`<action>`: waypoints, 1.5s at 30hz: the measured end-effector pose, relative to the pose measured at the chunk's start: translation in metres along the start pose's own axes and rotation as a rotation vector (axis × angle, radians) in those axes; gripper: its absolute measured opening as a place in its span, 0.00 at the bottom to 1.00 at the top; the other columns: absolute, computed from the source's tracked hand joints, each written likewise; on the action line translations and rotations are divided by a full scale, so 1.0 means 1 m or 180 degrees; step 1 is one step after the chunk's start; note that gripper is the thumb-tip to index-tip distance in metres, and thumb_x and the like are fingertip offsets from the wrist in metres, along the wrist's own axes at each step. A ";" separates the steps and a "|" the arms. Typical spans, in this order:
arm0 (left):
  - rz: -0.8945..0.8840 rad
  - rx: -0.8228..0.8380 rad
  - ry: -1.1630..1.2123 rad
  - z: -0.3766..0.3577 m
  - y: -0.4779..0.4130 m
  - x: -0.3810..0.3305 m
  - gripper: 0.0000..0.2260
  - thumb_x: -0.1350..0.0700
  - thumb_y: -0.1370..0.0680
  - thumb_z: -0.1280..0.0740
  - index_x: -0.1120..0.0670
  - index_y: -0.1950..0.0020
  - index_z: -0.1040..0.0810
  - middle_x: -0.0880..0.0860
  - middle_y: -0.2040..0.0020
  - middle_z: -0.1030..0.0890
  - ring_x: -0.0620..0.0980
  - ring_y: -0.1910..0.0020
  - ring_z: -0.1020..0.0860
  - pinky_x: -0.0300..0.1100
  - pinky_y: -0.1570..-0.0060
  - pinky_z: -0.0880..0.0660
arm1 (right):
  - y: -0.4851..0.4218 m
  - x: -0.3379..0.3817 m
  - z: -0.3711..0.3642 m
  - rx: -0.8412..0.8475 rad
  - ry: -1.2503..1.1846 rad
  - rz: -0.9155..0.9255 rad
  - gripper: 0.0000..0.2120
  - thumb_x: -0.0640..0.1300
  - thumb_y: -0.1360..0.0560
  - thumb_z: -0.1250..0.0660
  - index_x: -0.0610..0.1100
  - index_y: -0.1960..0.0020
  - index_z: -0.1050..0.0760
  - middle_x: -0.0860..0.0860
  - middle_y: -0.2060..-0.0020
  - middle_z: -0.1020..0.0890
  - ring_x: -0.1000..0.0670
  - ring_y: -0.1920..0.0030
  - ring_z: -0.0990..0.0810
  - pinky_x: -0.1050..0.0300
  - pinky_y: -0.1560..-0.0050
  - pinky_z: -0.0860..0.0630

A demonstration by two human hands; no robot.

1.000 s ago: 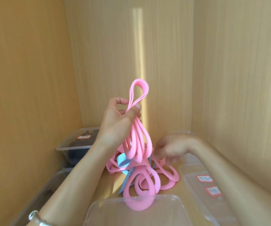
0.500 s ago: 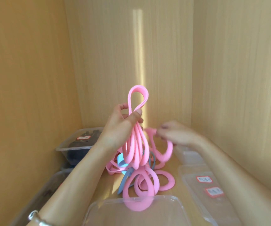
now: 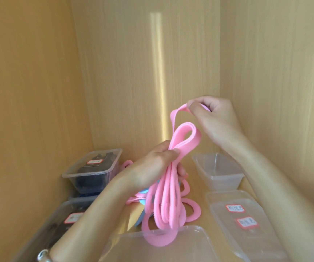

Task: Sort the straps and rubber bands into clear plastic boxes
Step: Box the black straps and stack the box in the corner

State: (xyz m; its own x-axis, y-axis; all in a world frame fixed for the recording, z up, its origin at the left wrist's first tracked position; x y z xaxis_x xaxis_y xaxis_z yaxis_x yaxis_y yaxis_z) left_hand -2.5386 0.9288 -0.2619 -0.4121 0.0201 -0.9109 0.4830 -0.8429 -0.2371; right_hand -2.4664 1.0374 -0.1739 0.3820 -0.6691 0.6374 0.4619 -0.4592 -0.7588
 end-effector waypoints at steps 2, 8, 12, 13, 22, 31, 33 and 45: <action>0.0065 -0.0037 0.0205 0.002 0.000 0.001 0.09 0.60 0.16 0.48 0.60 0.40 0.32 0.59 0.65 0.22 0.52 0.69 0.21 0.40 0.70 0.24 | 0.000 0.005 0.004 -0.0169 -0.0066 0.0111 0.11 0.45 0.23 0.34 0.53 0.61 0.18 0.58 0.64 0.17 0.62 0.66 0.25 0.67 0.64 0.31; -0.0004 -0.0307 0.0280 0.012 0.003 -0.002 0.11 0.57 0.18 0.41 0.62 0.38 0.33 0.62 0.60 0.19 0.56 0.64 0.21 0.46 0.63 0.22 | -0.001 -0.001 -0.007 0.0248 0.0022 0.0099 0.06 0.43 0.24 0.31 0.55 0.55 0.21 0.56 0.71 0.20 0.62 0.74 0.27 0.67 0.68 0.31; -0.0039 -0.0678 0.0114 0.028 0.003 -0.002 0.12 0.53 0.19 0.38 0.60 0.42 0.31 0.59 0.57 0.16 0.58 0.59 0.18 0.60 0.49 0.24 | 0.000 -0.016 -0.022 0.0660 0.0202 -0.0209 0.08 0.46 0.21 0.35 0.53 0.58 0.20 0.60 0.75 0.22 0.60 0.77 0.29 0.66 0.71 0.31; -0.0027 -0.0753 0.0109 0.032 0.003 -0.001 0.12 0.53 0.19 0.38 0.60 0.42 0.30 0.59 0.56 0.15 0.60 0.57 0.17 0.61 0.48 0.24 | 0.000 -0.019 -0.022 0.0668 0.0200 -0.0267 0.09 0.47 0.21 0.36 0.51 0.57 0.20 0.60 0.75 0.23 0.60 0.77 0.29 0.65 0.70 0.32; -0.0045 -0.0955 -0.0826 0.043 0.001 0.000 0.10 0.50 0.19 0.40 0.53 0.46 0.24 0.55 0.48 0.18 0.53 0.50 0.18 0.56 0.43 0.25 | 0.005 -0.023 -0.030 0.0958 0.0240 -0.0316 0.03 0.54 0.24 0.32 0.57 0.52 0.21 0.63 0.58 0.20 0.64 0.60 0.24 0.62 0.50 0.29; -0.0539 -0.1240 -0.1473 0.048 0.002 -0.016 0.05 0.59 0.24 0.35 0.49 0.54 0.25 0.48 0.64 0.21 0.47 0.67 0.27 0.43 0.65 0.31 | 0.029 -0.018 -0.070 0.2143 0.0505 -0.0019 0.14 0.51 0.29 0.26 0.53 0.45 0.21 0.58 0.51 0.17 0.58 0.49 0.20 0.58 0.44 0.26; -0.0471 -0.1160 -0.1415 0.047 0.001 -0.013 0.05 0.58 0.23 0.34 0.48 0.52 0.27 0.46 0.63 0.23 0.43 0.69 0.28 0.40 0.66 0.33 | 0.024 -0.018 -0.067 0.1972 0.0578 0.0049 0.10 0.48 0.26 0.28 0.53 0.45 0.20 0.58 0.50 0.17 0.58 0.48 0.20 0.58 0.43 0.26; -0.0263 -0.1828 -0.2050 0.078 0.011 -0.018 0.07 0.52 0.21 0.38 0.52 0.53 0.22 0.53 0.62 0.18 0.54 0.64 0.21 0.45 0.65 0.25 | -0.006 -0.022 -0.014 0.0326 0.0076 0.0072 0.04 0.48 0.23 0.32 0.57 0.55 0.23 0.62 0.61 0.20 0.61 0.62 0.24 0.57 0.53 0.28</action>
State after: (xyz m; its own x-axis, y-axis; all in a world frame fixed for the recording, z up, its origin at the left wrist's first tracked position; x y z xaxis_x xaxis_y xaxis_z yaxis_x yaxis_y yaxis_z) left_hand -2.5859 0.8770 -0.2219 -0.7365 -0.3856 -0.5558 0.6761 -0.4467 -0.5860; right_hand -2.4888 1.0461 -0.1853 0.3746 -0.6930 0.6159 0.5332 -0.3825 -0.7546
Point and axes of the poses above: each hand's wrist, its own y-axis away from the middle knuckle, its own z-axis out of the back of the hand, x = y × z, the point moved 9 cm from there along -y, towards the middle knuckle
